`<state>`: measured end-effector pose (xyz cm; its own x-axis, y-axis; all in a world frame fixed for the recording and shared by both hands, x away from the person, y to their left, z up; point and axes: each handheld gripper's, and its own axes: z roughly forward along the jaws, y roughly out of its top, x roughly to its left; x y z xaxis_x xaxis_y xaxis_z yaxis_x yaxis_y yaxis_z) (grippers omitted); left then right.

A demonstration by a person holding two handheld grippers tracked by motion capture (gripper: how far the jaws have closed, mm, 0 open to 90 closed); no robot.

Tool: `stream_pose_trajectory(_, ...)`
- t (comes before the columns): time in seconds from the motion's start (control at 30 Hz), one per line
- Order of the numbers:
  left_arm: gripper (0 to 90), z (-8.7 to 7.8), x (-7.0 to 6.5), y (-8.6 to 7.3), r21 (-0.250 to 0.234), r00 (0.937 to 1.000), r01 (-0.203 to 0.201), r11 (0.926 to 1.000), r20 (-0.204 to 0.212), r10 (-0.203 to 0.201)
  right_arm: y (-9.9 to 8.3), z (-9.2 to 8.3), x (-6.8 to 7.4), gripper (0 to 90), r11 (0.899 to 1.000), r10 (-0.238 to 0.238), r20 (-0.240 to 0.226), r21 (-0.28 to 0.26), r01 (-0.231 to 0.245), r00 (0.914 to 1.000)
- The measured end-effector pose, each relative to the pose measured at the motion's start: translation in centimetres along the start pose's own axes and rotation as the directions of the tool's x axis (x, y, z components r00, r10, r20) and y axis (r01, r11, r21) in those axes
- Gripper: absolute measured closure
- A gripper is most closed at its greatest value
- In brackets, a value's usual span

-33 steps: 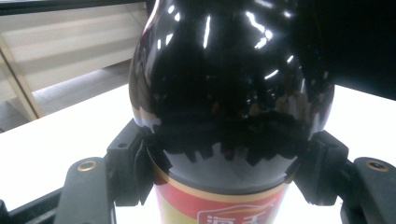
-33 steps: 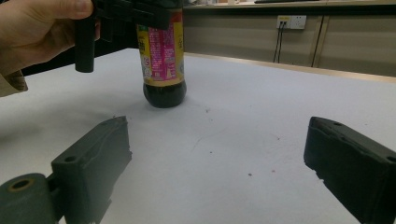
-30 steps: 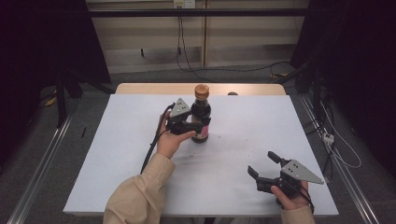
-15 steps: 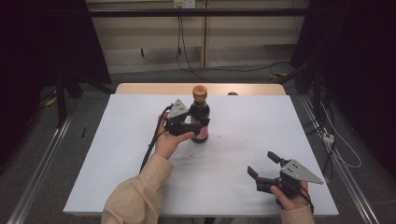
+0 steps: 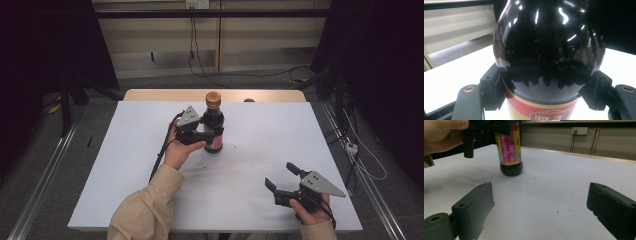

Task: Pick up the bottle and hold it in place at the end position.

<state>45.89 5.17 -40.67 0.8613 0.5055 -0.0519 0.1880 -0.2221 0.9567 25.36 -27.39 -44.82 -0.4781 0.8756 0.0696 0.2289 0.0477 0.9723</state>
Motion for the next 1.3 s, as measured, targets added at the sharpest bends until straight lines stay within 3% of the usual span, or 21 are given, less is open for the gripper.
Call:
stream_pose_trajectory(0.23, 29.7, -0.1, -0.1, -0.1, -0.005, 1.0000, -0.005, 1.0000, -0.001, 0.005, 0.0, 0.0, 0.0, 6.7, 1.000, -0.005, 0.000, 0.004, 0.005, 1.0000)
stream_pose_trajectory(0.33, 29.4, 0.0, -0.2, -0.4, -0.029, 1.0000, 0.004, 0.9996, -0.004, -0.004, 0.0, 0.1, 0.1, 6.7, 1.000, -0.005, 0.001, 0.006, 0.005, 1.0000)
stream_pose_trajectory(0.4, 29.6, 0.0, -0.2, -0.3, -0.024, 0.9999, -0.014, 0.9996, -0.010, 0.013, 0.0, 0.1, 0.1, 6.7, 1.000, -0.004, 0.001, 0.007, 0.004, 1.0000)
stream_pose_trajectory(0.5, 29.6, 0.0, -0.2, -0.3, -0.022, 0.9999, 0.002, 0.9997, -0.011, -0.002, 0.0, 0.1, 0.1, 6.7, 1.000, -0.009, 0.000, 0.009, 0.009, 1.0000)
stream_pose_trajectory(0.8, 29.9, 0.0, -0.3, -0.3, -0.023, 0.9999, -0.014, 0.9996, -0.001, 0.014, 0.0, 0.1, 0.1, 6.7, 1.000, -0.009, -0.001, 0.009, 0.009, 1.0000)
stream_pose_trajectory(1.03, 29.9, -0.1, -0.2, 0.0, 0.010, 0.9999, -0.015, 0.9998, -0.001, 0.015, 0.1, 0.3, 0.1, 6.7, 1.000, -0.012, -0.002, 0.020, 0.012, 0.9999)
stream_pose_trajectory(1.3, 30.0, -0.1, -0.2, 0.1, 0.019, 0.9999, -0.015, 0.9997, -0.002, 0.015, 2.4, 1.8, -0.1, 4.8, 0.999, -0.023, -0.011, 0.030, 0.023, 0.9997)
